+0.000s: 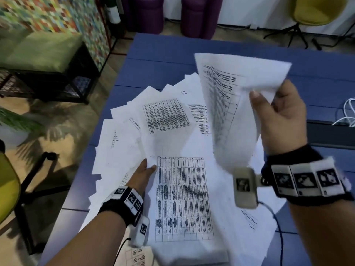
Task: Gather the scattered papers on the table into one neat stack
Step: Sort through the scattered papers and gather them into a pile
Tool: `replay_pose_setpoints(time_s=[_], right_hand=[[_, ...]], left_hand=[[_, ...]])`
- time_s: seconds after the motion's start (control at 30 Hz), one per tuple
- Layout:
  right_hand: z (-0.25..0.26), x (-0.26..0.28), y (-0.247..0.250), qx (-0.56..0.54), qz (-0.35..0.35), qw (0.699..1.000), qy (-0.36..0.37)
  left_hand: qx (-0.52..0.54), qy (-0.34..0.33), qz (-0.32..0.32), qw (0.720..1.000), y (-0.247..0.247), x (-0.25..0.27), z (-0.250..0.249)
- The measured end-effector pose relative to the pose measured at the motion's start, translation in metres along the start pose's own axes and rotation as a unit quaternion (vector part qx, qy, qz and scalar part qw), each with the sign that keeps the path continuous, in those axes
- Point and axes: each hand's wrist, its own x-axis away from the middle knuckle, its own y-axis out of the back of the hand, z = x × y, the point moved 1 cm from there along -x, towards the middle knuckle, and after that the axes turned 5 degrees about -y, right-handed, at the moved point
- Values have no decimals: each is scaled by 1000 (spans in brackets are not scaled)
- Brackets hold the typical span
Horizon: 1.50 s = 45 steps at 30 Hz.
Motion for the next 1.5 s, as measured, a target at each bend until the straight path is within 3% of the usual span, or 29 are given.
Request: replay_pose_setpoints(time_s=[0.07, 0.13, 0.23, 0.33, 0.47, 0.53, 0.67, 0.8, 0.97, 1.1, 1.2, 1.23, 1.33, 1.5], right_hand=[[-18, 29, 2, -91, -77, 991, -65], [-48, 59, 6, -120, -157, 962, -190], [-99, 110, 15, -4, -246, 879, -408], [-140, 152, 16, 80, -196, 839, -501], [-153, 171, 12, 76, -26, 817, -571], [-149, 165, 15, 147, 37, 828, -541], [-144, 110, 25, 388, 52, 844, -367], [-176, 29, 4, 424, 95, 860, -267], [-218, -43, -48, 416, 137, 834, -336], [-226, -68, -85, 463, 170, 801, -340], [-236, -82, -102, 436, 198, 800, -362], [-233, -86, -104, 422, 199, 810, -355], [-225, -97, -108, 318, 126, 884, -319], [-149, -112, -95, 150, 43, 980, -126]], left_hand=[[37, 21, 6, 999, -1, 4, -3], [57, 45, 21, 997, -1, 9, -5], [70, 39, 33, 996, -1, 9, -3], [52, 5, 19, 998, 0, 8, -2], [8, -30, 38, 999, -2, 15, -7], [-20, -43, 44, 998, 0, 14, -4], [-85, -62, 45, 993, 7, 6, 3], [-71, -46, 90, 992, 12, -1, 9], [-9, -23, 94, 995, 13, -8, 20], [23, -11, 110, 994, 13, -10, 29], [40, 1, 105, 994, 16, -14, 33], [40, 2, 105, 994, 15, -13, 33], [26, -1, 93, 995, 13, -10, 27], [31, 12, 66, 997, 11, -5, 15]])
